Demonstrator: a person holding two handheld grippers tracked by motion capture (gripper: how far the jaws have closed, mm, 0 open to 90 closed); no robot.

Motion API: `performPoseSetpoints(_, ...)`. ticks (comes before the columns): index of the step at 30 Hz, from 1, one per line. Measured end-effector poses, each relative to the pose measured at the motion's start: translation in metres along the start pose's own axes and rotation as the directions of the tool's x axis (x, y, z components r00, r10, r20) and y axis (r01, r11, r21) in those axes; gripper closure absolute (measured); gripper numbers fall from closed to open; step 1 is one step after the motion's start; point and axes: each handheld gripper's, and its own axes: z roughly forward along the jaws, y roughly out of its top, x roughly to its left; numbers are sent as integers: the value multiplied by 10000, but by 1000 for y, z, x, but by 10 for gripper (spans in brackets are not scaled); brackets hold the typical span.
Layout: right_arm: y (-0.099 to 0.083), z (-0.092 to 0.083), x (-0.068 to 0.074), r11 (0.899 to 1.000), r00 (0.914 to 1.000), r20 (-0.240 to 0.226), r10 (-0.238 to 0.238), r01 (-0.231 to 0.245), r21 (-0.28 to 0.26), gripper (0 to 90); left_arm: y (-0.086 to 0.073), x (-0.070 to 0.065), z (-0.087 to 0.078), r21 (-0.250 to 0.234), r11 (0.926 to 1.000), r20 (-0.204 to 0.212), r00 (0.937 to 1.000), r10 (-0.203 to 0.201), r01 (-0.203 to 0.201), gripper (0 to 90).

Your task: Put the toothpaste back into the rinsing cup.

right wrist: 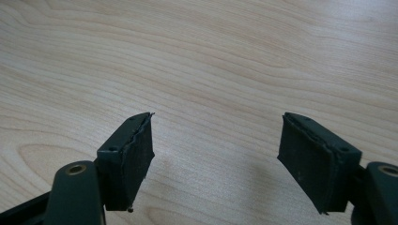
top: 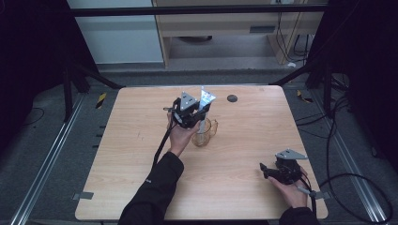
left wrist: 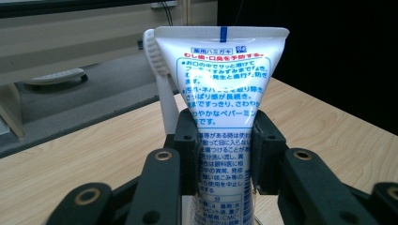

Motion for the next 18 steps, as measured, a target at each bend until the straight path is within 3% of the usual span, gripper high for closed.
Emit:
performPoseSetpoints(4, 0, 0, -1, 10000, 10000, 21, -31, 31, -30, 264, -6, -2, 3, 265, 9996, 194, 9998, 84, -89, 676)
performPoseSetpoints(8, 0, 0, 0, 10000, 10000, 43, -53, 53, -27, 264, -9, -4, 3, 251, 9993, 200, 9995, 258, -263, 675)
performPoseSetpoints(18, 0, -1, -1, 10000, 10000, 77, -18, 18, -34, 264, -17, 0, -8, -18, 9999, 295, 9995, 108, -107, 671)
